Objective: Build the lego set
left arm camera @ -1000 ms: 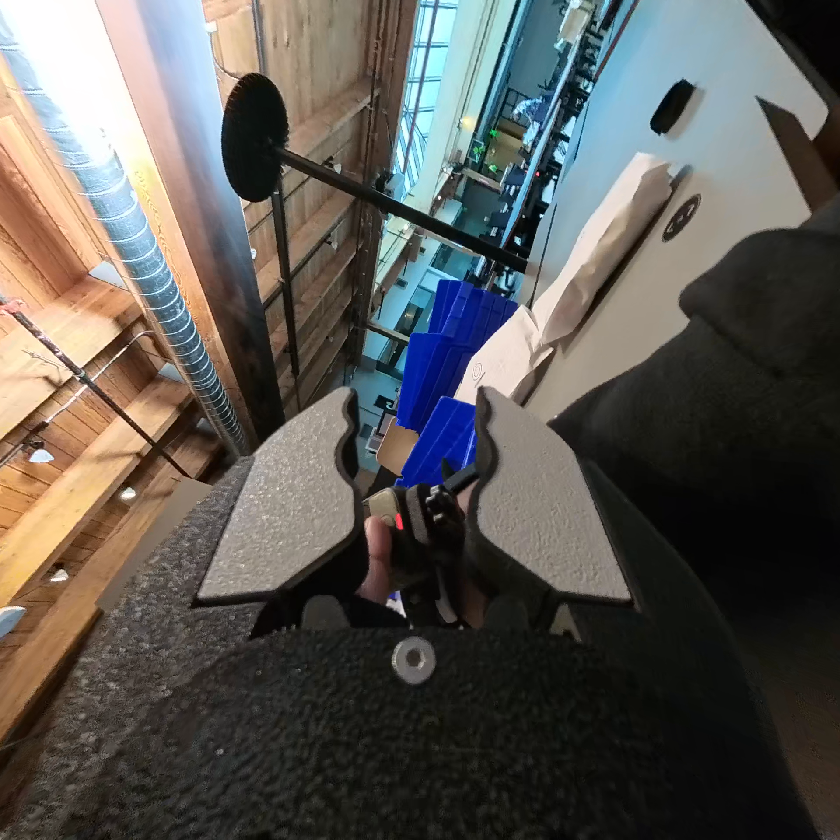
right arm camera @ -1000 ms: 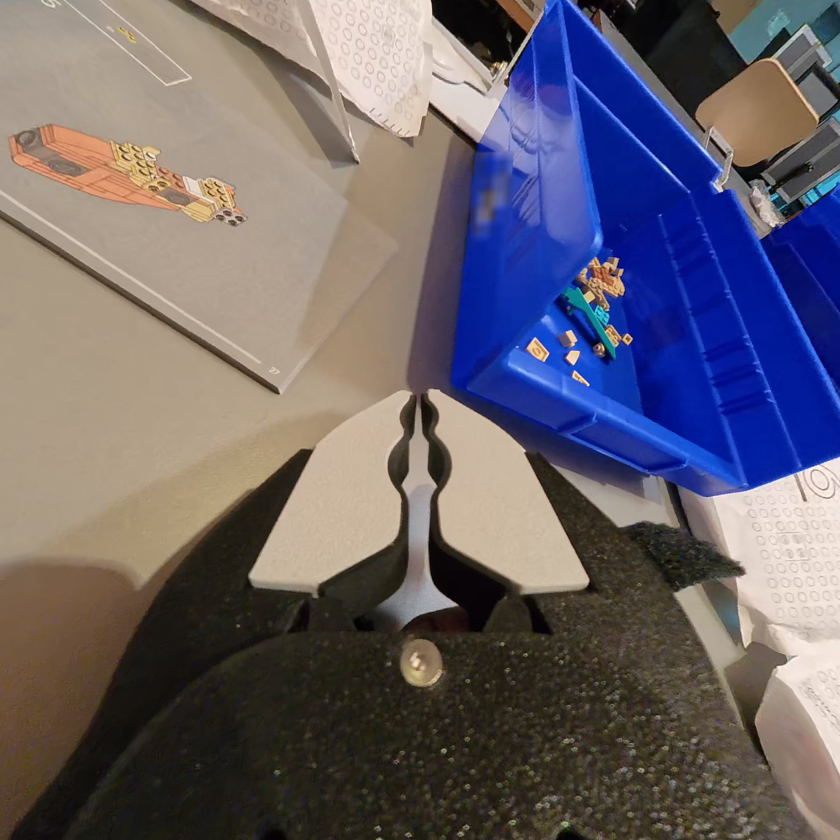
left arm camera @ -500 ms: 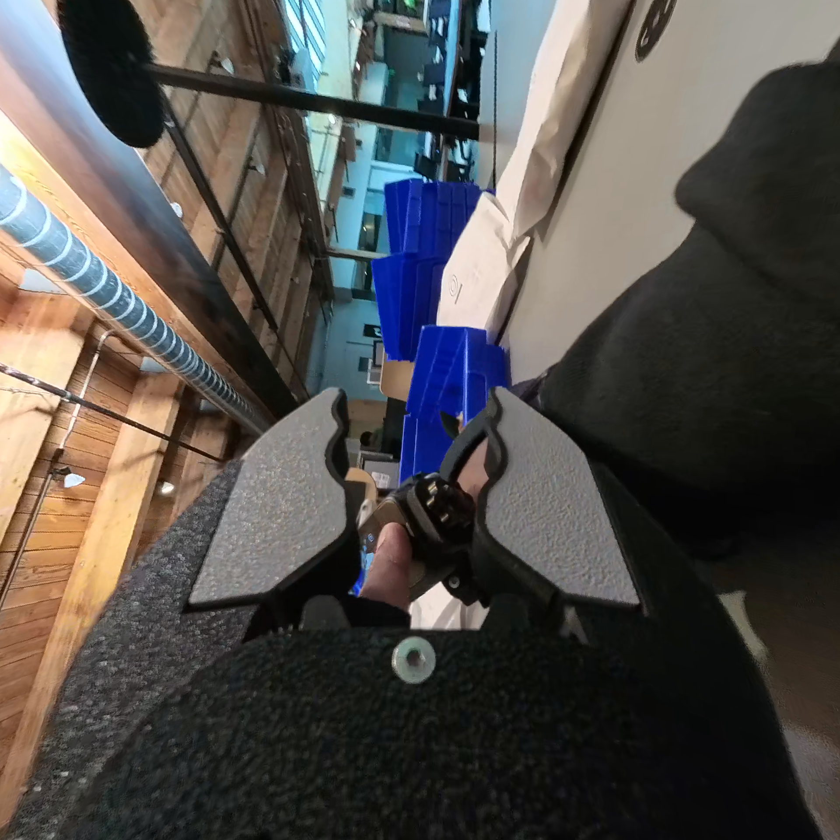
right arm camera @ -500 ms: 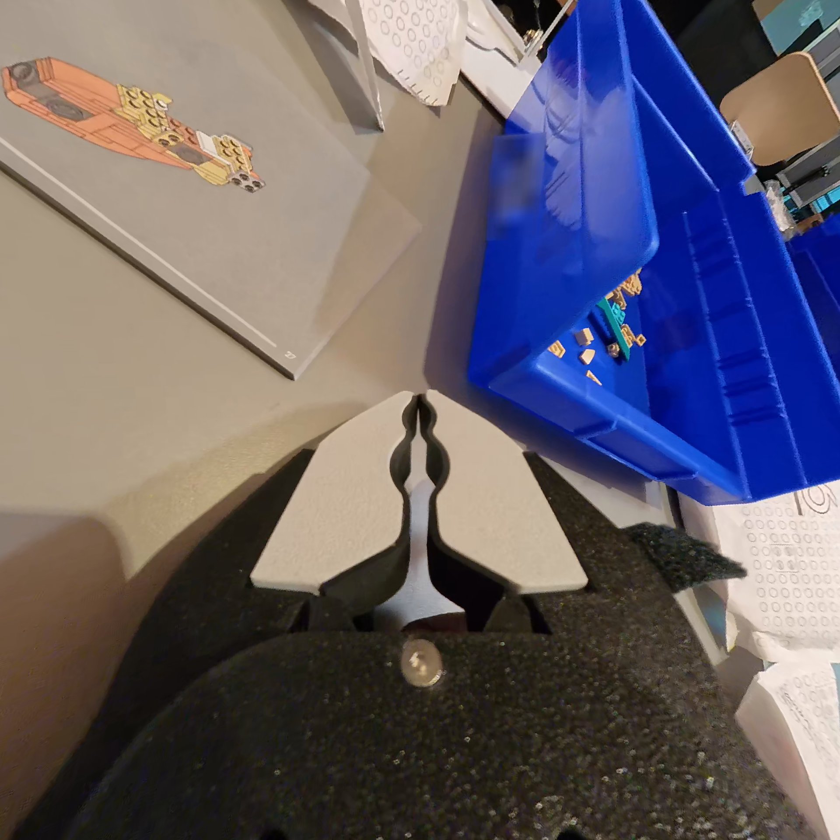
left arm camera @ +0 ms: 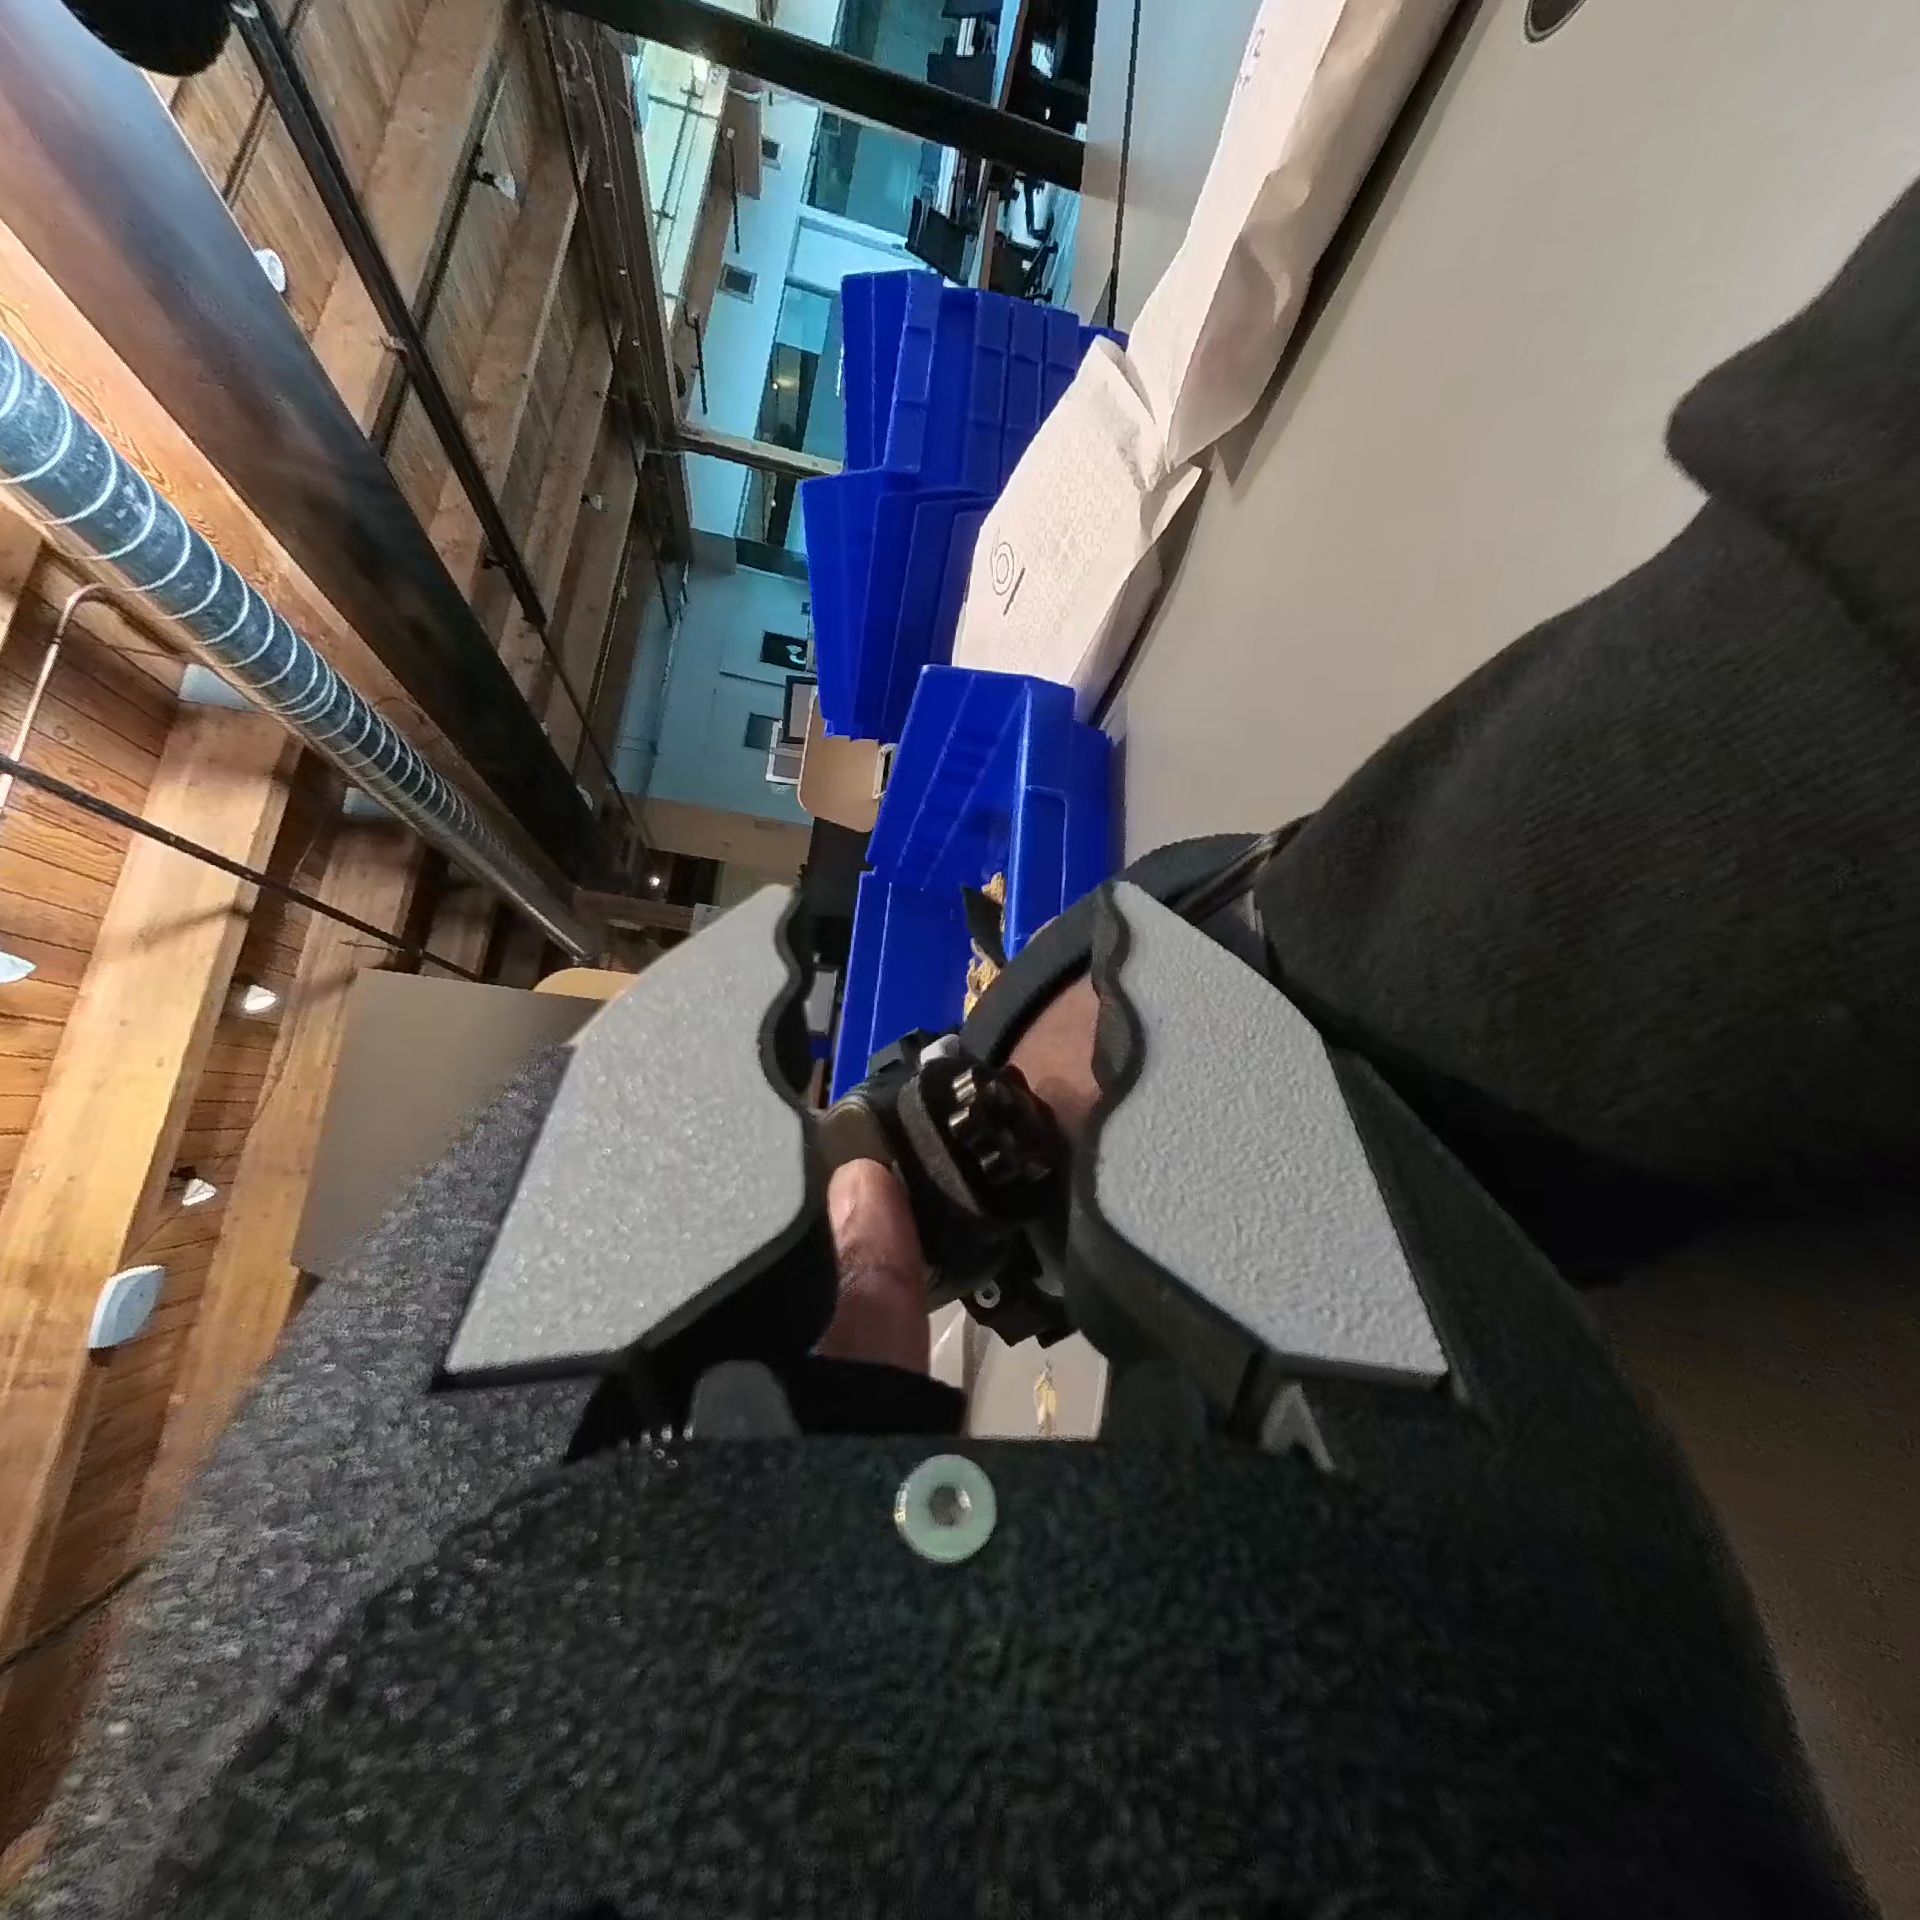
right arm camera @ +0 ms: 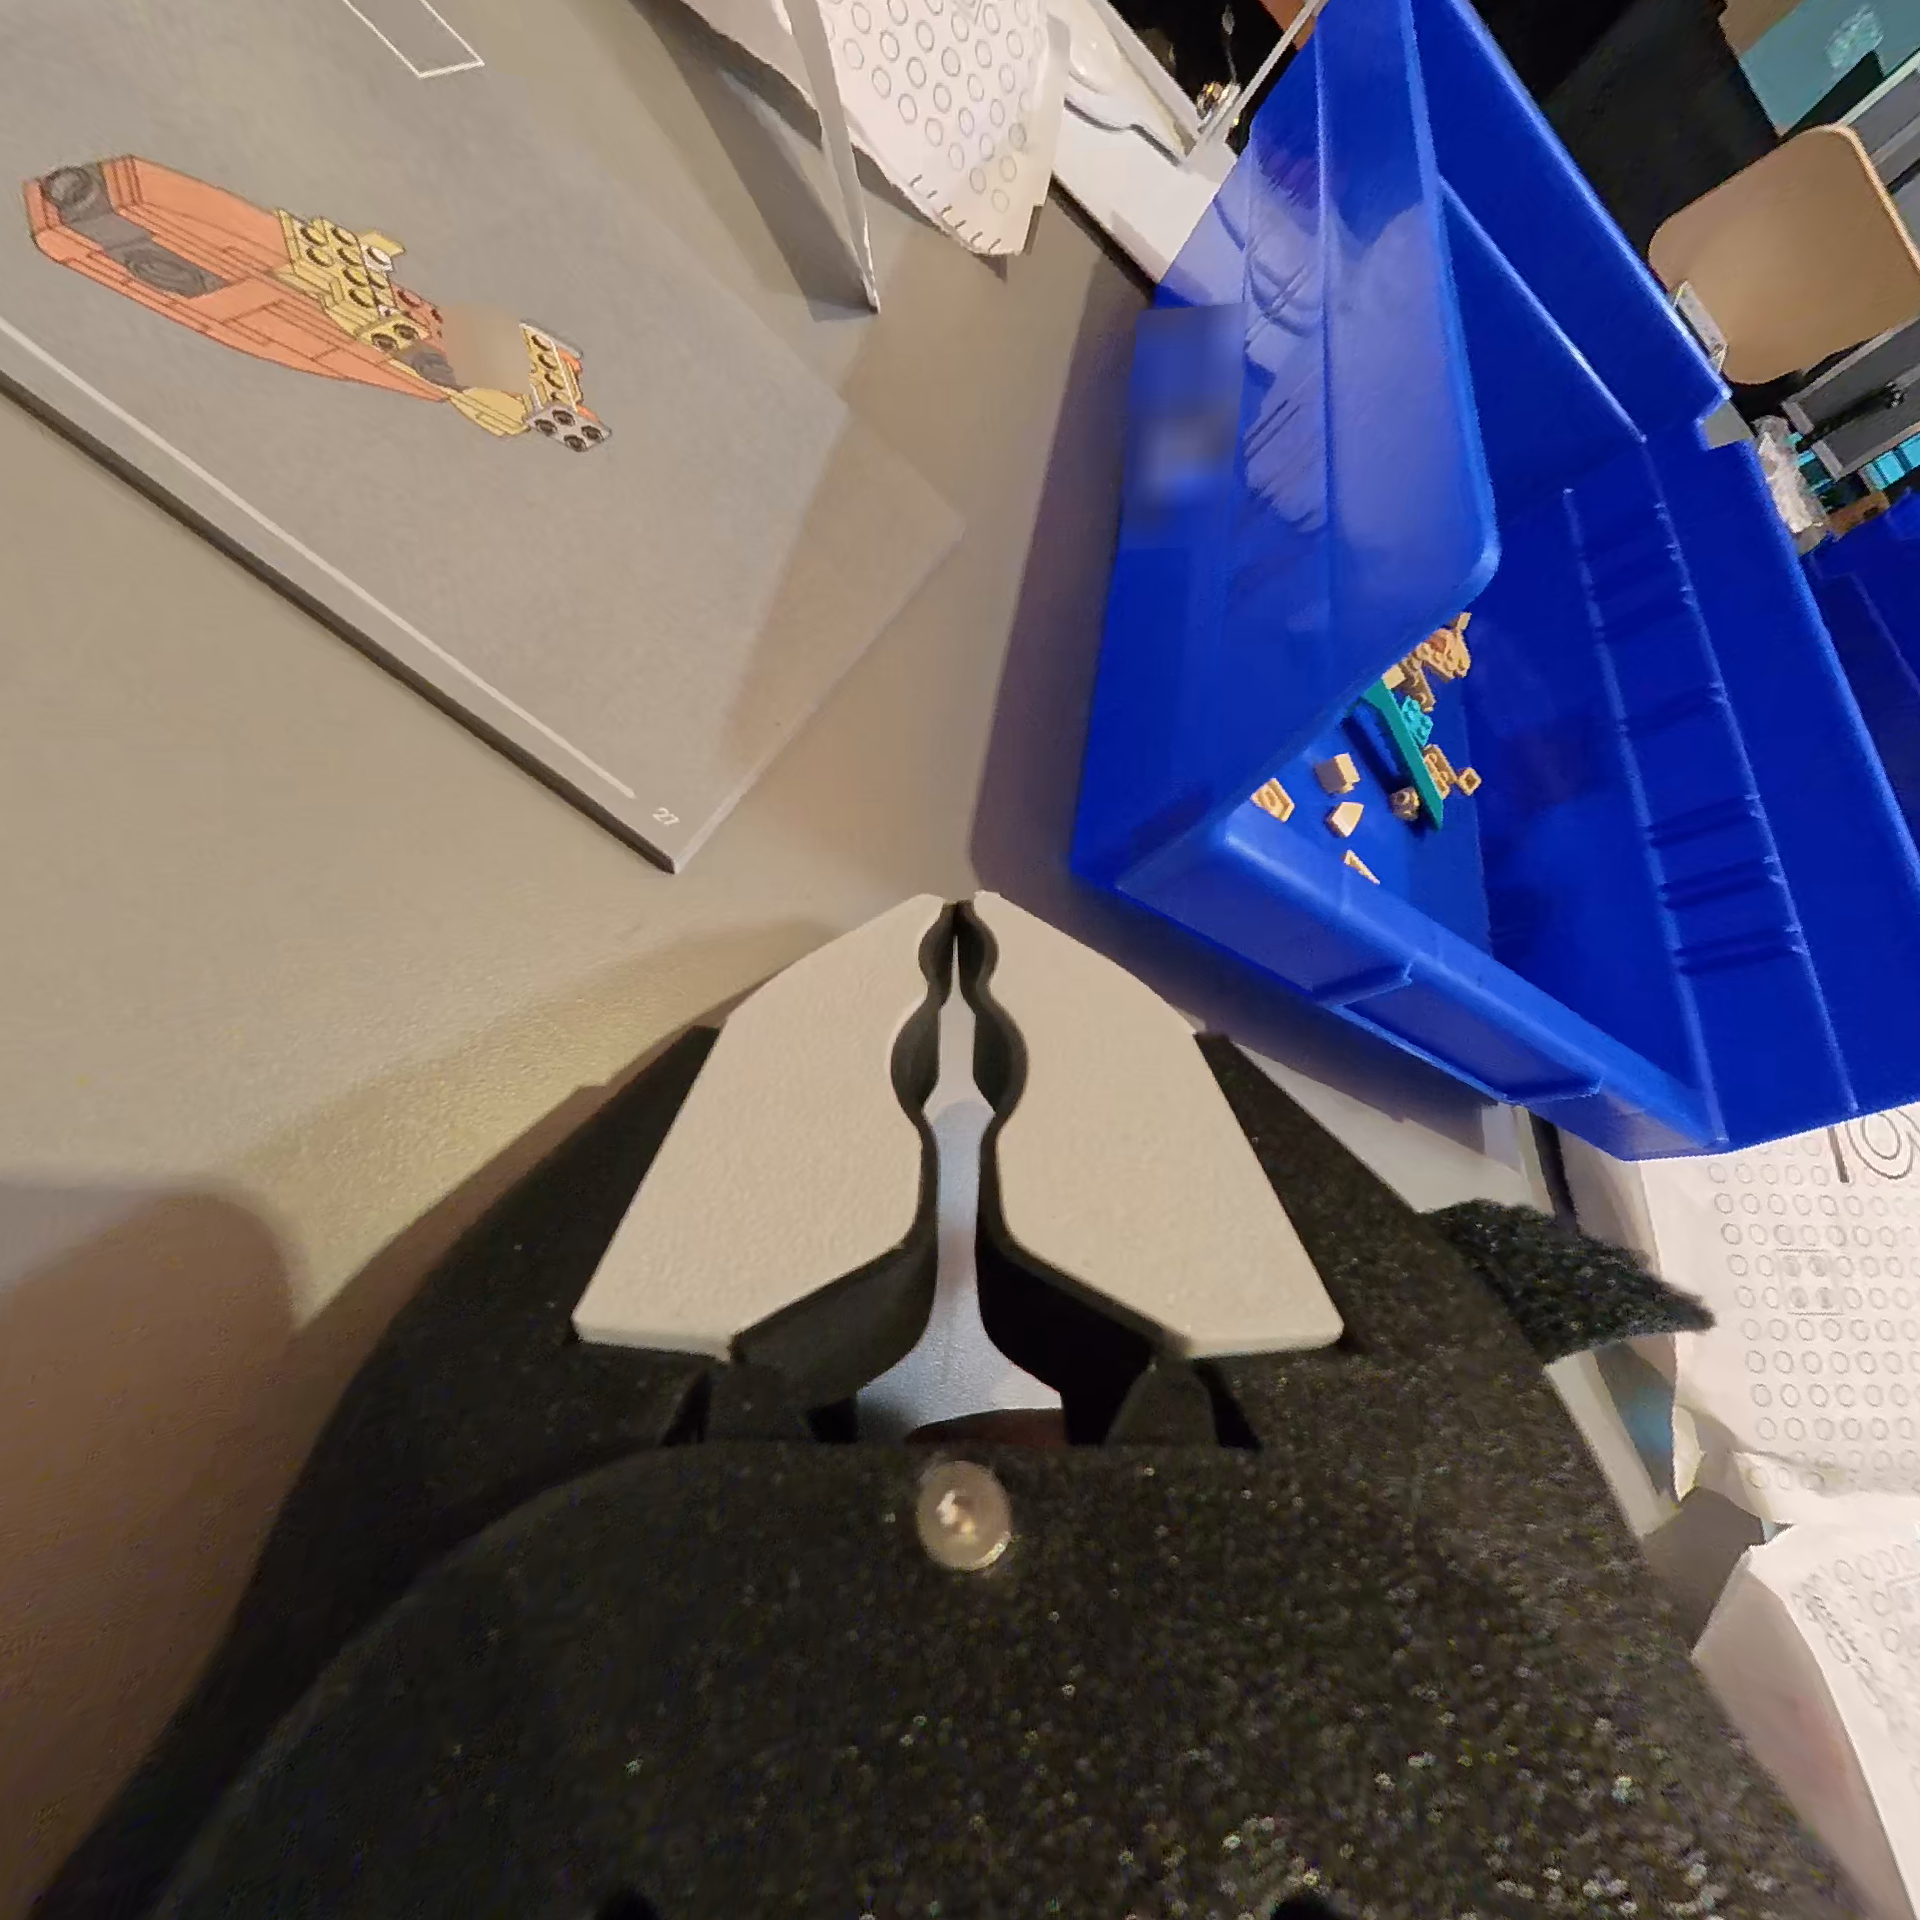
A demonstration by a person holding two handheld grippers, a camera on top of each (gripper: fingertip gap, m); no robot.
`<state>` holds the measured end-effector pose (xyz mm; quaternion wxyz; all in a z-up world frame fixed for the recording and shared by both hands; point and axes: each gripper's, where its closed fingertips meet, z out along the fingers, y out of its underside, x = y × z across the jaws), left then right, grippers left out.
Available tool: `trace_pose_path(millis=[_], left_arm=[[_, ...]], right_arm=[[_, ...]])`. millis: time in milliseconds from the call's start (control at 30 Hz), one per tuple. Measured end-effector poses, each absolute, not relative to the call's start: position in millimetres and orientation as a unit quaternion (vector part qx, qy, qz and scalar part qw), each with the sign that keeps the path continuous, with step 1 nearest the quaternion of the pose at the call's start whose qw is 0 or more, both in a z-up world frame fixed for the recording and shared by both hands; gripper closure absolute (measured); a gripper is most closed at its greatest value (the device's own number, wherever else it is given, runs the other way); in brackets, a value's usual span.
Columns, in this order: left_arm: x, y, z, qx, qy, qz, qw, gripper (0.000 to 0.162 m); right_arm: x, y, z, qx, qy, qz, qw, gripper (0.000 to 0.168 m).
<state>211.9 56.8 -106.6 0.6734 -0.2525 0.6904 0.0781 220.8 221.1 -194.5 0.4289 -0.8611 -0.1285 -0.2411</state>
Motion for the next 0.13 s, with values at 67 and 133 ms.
trace_pose_path(millis=[67,133], left_arm=[[210.7,59.2,-105.3,-0.257,0.689,0.075,0.673,0.110],[208.0,55.0,-93.7,-0.261,0.675,0.039,0.689,0.107]], right_arm=[[222.2,233.3,-196.5,-0.862,-0.121,-0.236,0.433,0.168],[222.2,237.0,-196.1,-0.858,-0.115,-0.235,0.443,0.168]])
